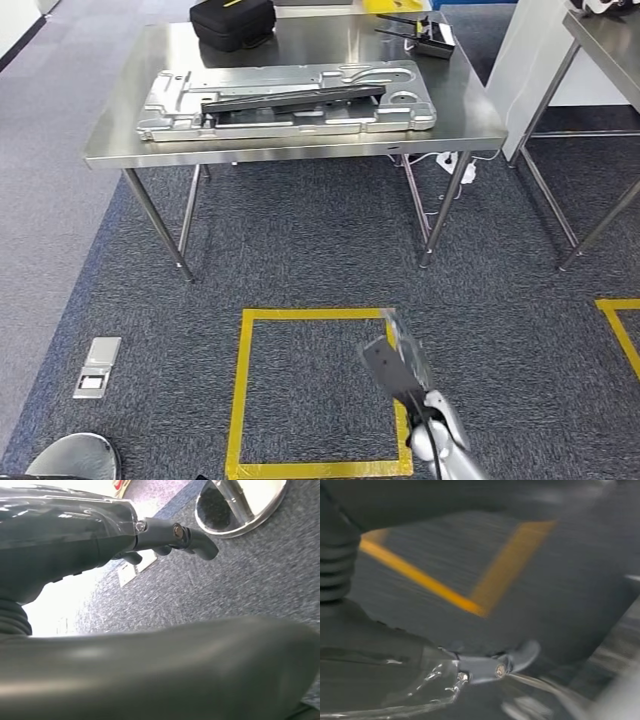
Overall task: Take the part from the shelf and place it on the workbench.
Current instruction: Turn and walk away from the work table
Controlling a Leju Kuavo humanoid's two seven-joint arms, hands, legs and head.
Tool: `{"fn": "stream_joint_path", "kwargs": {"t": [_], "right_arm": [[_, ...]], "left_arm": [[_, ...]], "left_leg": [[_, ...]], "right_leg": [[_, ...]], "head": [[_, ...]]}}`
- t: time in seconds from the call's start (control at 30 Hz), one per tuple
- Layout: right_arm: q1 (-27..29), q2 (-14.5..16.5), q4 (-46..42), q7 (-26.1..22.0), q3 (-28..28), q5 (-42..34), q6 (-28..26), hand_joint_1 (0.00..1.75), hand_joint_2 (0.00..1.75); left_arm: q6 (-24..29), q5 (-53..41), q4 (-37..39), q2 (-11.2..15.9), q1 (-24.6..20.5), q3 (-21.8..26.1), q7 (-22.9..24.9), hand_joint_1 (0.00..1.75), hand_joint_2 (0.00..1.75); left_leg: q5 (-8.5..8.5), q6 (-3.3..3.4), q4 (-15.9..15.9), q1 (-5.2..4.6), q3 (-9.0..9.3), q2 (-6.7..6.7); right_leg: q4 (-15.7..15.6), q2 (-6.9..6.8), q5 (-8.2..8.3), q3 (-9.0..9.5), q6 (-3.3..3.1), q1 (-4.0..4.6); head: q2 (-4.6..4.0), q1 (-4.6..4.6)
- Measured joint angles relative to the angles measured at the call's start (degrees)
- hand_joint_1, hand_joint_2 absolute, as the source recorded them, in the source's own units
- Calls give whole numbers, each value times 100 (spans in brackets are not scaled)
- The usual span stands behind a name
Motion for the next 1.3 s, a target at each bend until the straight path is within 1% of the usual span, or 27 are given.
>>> {"fn": "stream_joint_path", "kwargs": {"t": [0.07,0.1,0.13,0.2,0.27,0.3,0.37,0.4,0.43,0.47,0.5,0.57,0.6,0.63,0.73,0.77,0.8,0.87,0.9,0.93,0.97,1.0,1.07,1.13,1.23,1.27,1.3], "right_arm": [[79,58,1150,674,-227,-288,47,0,175],[142,75,1626,1054,-375,-492,85,0,175],[224,82,2011,1454,-534,-669,131,0,175],[410,82,2634,2229,-836,-879,241,0,175],[551,66,3055,2665,-1050,-958,318,0,175],[599,58,3205,2731,-1135,-1003,328,0,175],[700,48,3449,2709,-1296,-1096,339,0,175],[766,43,3552,2683,-1364,-1128,355,0,175],[837,39,3648,2653,-1422,-1153,379,0,175],[907,35,3734,2623,-1469,-1174,407,0,175],[969,32,3805,2593,-1507,-1190,438,0,175],[1064,25,3912,2528,-1568,-1210,499,0,175],[1101,23,3950,2495,-1594,-1216,530,0,175],[1136,22,3978,2463,-1618,-1226,562,0,175],[1222,23,4005,2366,-1671,-1268,662,0,175],[1236,23,4000,2330,-1683,-1285,696,0,175],[1241,23,3988,2295,-1693,-1299,727,0,175],[1230,23,3931,2230,-1716,-1316,789,0,175],[1220,24,3881,2198,-1732,-1322,819,0,175],[1205,25,3818,2166,-1750,-1331,852,0,175],[1186,25,3747,2133,-1764,-1342,885,0,175],[1160,25,3667,2101,-1774,-1356,915,0,175],[1102,27,3501,2037,-1784,-1384,977,0,87],[1056,31,3358,1973,-1795,-1406,1035,0,0],[1052,33,3228,1875,-1820,-1433,1132,0,0],[1078,33,3209,1842,-1827,-1444,1167,0,0],[1121,32,3202,1810,-1834,-1458,1201,0,0]], "left_arm": [[-20,-60,0,0,3,-22,48,0,175],[-28,-81,0,0,11,-33,77,0,175],[-37,-98,0,0,21,-43,108,0,175],[-40,-108,0,1,36,-52,157,0,175],[-21,-64,-2,5,30,-65,169,0,175],[-13,-2,-4,12,26,-91,172,0,175],[-44,226,-22,44,30,-188,193,0,175],[-87,380,-44,66,35,-251,208,0,175],[-140,550,-79,92,37,-314,220,0,175],[-196,724,-125,118,34,-382,228,0,175],[-250,891,-177,138,26,-451,231,0,175],[-365,1229,-284,180,5,-604,238,0,175],[-424,1406,-333,205,-2,-689,242,0,175],[-485,1584,-377,233,-4,-774,247,0,175],[-665,2113,-460,326,48,-1031,256,0,175],[-728,2297,-473,355,83,-1117,258,0,131],[-792,2483,-482,385,125,-1205,262,0,87],[-907,2817,-487,433,229,-1370,272,0,0],[-967,2980,-487,461,296,-1461,277,0,0],[-1028,3151,-487,486,375,-1556,281,0,0],[-1089,3323,-486,510,460,-1651,291,0,0],[-1148,3496,-485,533,546,-1738,301,0,0],[-1265,3833,-480,580,701,-1894,317,0,0],[-1380,4162,-476,624,822,-2051,323,0,0],[-1561,4701,-475,696,950,-2319,338,0,0],[-1620,4884,-481,722,973,-2410,343,0,0],[-1679,5065,-498,749,977,-2502,346,0,0]], "left_leg": [[224,52,-773,2,456,-34],[264,81,-1026,-4,601,-50],[251,109,-1134,-14,663,-63],[241,162,-1174,-18,663,-59],[253,233,-1221,10,648,-32],[266,265,-1239,24,639,-8],[273,302,-1238,22,615,32],[272,307,-1232,19,609,41],[272,309,-1225,18,606,44],[272,308,-1214,18,605,44],[269,304,-1200,20,606,43],[253,277,-1160,9,595,43],[248,253,-1140,-5,580,45],[249,228,-1124,-16,564,47],[237,157,-1091,-7,536,46],[152,129,-1011,1,506,41],[3,100,-837,9,440,36],[-400,48,-219,29,211,32],[-543,34,86,38,109,32],[-598,26,269,43,67,32],[-547,28,262,45,111,31],[-408,38,68,45,238,31],[-65,83,-617,34,605,28],[79,126,-1077,12,813,26],[73,182,-1177,13,805,35],[89,214,-1195,24,802,44],[107,248,-1212,35,799,54]], "right_leg": [[26,-39,-14,-18,37,3],[35,-47,-17,-22,63,7],[41,-49,-15,-28,88,10],[49,-39,-12,-46,144,15],[202,15,-159,-136,195,16],[433,51,-323,-243,215,13],[1195,97,-709,-574,240,6],[1530,102,-816,-718,250,2],[1700,104,-820,-787,257,-1],[1632,104,-706,-748,262,-7],[1345,103,-506,-613,265,-15],[565,99,-137,-265,261,-24],[307,100,-52,-162,247,-22],[183,104,-33,-122,227,-16],[164,103,-22,-149,135,-11],[158,95,-5,-158,103,-19],[151,86,13,-171,70,-30],[152,76,33,-199,31,-28],[154,72,39,-211,20,-24],[156,71,42,-219,14,-19],[159,71,45,-223,12,-17],[162,74,46,-221,12,-16],[169,80,43,-216,26,-7],[182,75,49,-238,73,9],[196,62,57,-275,167,15],[253,71,-6,-294,193,12],[408,84,-135,-350,213,8]], "head": [[0,1],[0,2],[0,3],[0,4],[0,8],[0,9],[0,11],[0,10],[0,10],[0,10],[0,10],[0,10],[0,10],[0,8],[0,4],[0,3],[0,1],[0,-3],[0,-2],[0,-2],[0,-2],[0,-2],[0,-3],[0,-2],[0,0],[0,2],[0,3]]}}
